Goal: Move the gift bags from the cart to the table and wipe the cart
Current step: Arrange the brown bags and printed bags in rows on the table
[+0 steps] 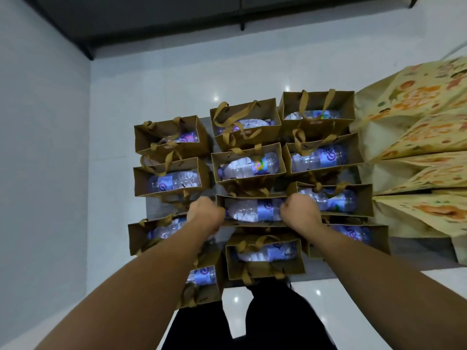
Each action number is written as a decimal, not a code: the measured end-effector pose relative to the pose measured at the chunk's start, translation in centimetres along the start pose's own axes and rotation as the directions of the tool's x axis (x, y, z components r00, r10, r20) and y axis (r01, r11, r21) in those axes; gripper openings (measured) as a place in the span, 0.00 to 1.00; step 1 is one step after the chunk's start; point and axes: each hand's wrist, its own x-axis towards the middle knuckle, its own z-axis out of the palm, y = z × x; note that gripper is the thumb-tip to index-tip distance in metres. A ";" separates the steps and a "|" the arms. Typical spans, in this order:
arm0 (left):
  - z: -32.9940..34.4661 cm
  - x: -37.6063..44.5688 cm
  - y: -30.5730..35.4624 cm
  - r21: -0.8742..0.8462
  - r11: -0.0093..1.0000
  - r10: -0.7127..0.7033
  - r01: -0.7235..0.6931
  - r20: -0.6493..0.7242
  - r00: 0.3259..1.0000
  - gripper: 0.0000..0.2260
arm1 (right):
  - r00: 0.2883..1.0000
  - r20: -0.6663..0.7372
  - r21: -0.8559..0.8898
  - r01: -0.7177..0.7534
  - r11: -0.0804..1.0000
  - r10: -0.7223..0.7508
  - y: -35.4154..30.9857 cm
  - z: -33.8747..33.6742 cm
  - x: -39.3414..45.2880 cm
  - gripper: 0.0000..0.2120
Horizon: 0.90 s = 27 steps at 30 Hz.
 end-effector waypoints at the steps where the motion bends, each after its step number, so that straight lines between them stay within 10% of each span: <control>1: 0.0 0.0 0.6 0.019 0.999 0.033 -0.032 -0.025 0.999 0.06 | 1.000 -0.021 0.042 -0.006 0.999 0.007 0.2 -0.2 0.3 0.15; 9: 1.5 -0.8 9.7 0.177 0.887 0.455 -0.425 -0.196 0.869 0.09 | 0.885 -0.462 0.101 0.118 0.988 -0.058 4.3 -6.4 3.2 0.10; 15: 5.7 -0.3 14.4 0.282 0.706 0.694 -0.650 -0.089 0.715 0.10 | 0.994 -0.026 -0.190 0.100 0.977 -0.107 10.4 -10.9 8.5 0.14; 27: 8.0 2.3 17.8 0.469 0.604 0.736 -0.645 -0.019 0.676 0.17 | 0.971 -0.047 -0.109 0.228 0.967 -0.234 11.1 -11.7 12.3 0.11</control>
